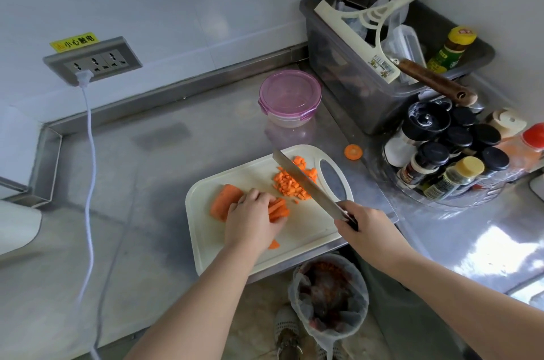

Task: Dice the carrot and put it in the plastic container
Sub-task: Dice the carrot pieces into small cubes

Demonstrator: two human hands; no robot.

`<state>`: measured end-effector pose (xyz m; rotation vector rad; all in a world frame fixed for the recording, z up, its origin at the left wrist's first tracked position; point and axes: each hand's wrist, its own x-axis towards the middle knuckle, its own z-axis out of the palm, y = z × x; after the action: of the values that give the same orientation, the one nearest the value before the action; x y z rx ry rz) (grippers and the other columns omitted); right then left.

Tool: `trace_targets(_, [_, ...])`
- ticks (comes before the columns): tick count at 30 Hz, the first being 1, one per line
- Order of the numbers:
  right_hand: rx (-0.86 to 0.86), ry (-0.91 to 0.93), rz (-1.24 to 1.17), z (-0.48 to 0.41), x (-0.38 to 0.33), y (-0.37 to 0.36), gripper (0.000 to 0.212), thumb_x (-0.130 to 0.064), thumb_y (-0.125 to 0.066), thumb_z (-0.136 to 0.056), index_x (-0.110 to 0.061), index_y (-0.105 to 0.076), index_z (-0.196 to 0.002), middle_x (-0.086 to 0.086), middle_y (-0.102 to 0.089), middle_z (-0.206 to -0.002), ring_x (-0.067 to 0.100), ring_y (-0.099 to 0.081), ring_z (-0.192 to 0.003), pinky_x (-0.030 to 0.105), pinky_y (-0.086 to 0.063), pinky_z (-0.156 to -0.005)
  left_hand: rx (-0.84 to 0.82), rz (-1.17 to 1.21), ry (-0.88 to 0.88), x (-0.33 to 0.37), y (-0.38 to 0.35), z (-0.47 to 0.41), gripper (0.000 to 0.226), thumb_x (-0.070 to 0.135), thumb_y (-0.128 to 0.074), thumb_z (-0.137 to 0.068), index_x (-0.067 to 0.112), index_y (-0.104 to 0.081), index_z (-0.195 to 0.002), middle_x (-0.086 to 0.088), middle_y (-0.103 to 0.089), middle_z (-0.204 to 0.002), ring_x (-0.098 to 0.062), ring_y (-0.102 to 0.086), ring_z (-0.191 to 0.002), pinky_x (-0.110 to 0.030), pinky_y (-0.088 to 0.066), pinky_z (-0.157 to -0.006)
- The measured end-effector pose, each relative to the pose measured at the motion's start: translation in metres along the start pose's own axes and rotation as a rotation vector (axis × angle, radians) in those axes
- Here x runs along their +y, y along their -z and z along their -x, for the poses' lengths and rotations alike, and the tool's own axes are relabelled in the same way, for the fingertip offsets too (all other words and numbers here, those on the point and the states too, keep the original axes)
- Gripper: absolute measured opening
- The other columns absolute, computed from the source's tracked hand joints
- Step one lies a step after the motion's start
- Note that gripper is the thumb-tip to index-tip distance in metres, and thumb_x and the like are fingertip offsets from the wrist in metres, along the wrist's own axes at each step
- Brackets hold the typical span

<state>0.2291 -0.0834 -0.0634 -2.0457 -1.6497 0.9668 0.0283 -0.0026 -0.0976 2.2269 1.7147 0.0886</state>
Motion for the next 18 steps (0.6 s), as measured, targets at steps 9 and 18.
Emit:
trace_targets(9, [-0.047,-0.009,-0.015,-0.003,-0.006,-0.003,0.028,-0.019,-0.05,-0.097,-0.021,-0.058,-0.124,-0.01,-0.055,-0.064,0.007,-0.049,-0.049,0.016,-0.04,-0.047,-0.085,-0.134,-0.099,-0.038,0.008,-0.026,0.037,0.012,-0.054,-0.09,0.021,-0.058,-0.125,0.002,-0.056,-0.121,-0.024,-0.053,-0.112,-0.035,-0.043,-0.096])
trace_targets(18, [-0.019,-0.029,-0.019,-0.001,0.0,-0.001,0.028,-0.02,-0.05,-0.096,-0.02,-0.058,-0.123,-0.012,-0.054,-0.062,0.006,-0.046,-0.046,0.015,-0.036,-0.046,-0.125,-0.158,-0.092,-0.027,0.008,-0.039,0.02,0.024,-0.061,-0.085,0.023,-0.064,-0.105,0.002,-0.06,-0.108,-0.022,-0.062,-0.098,-0.035,-0.05,-0.085])
